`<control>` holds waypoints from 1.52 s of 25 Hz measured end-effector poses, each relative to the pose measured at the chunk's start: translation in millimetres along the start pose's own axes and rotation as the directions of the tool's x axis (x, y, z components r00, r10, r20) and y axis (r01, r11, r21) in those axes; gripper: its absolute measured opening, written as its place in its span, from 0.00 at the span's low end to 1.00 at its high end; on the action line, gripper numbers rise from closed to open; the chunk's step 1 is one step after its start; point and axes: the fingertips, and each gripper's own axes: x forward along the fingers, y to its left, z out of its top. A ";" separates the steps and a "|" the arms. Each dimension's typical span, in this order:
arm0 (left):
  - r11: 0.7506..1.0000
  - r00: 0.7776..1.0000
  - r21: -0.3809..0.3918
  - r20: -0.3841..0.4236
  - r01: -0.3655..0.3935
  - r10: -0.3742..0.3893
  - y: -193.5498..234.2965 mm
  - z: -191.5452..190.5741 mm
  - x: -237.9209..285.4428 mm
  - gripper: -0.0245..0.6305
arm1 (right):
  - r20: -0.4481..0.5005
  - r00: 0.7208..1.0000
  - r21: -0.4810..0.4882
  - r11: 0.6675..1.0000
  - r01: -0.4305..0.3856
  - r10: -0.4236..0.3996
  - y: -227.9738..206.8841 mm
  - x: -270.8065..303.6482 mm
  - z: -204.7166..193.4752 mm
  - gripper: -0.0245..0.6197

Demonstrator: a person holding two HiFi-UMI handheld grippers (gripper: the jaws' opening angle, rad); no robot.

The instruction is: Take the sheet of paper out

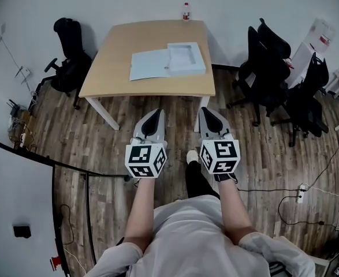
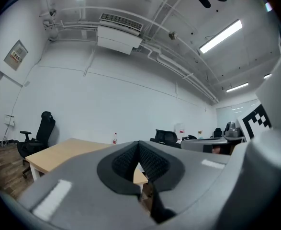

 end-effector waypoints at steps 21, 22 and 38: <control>0.994 0.993 -0.011 0.025 -0.113 0.114 108.5 38.9 257.0 0.05 | 0.026 0.992 -0.018 0.992 -0.123 0.123 -123.6 265.9 47.8 0.05; 0.993 0.993 -0.012 0.024 -0.119 0.120 112.3 38.4 268.9 0.05 | 0.021 0.992 -0.018 0.992 -0.128 0.128 -131.1 277.0 47.0 0.05; 0.993 0.992 -0.002 -0.044 -0.122 0.121 138.8 3.8 380.4 0.05 | -0.064 0.983 0.023 0.985 -0.170 0.171 -189.7 377.0 2.8 0.05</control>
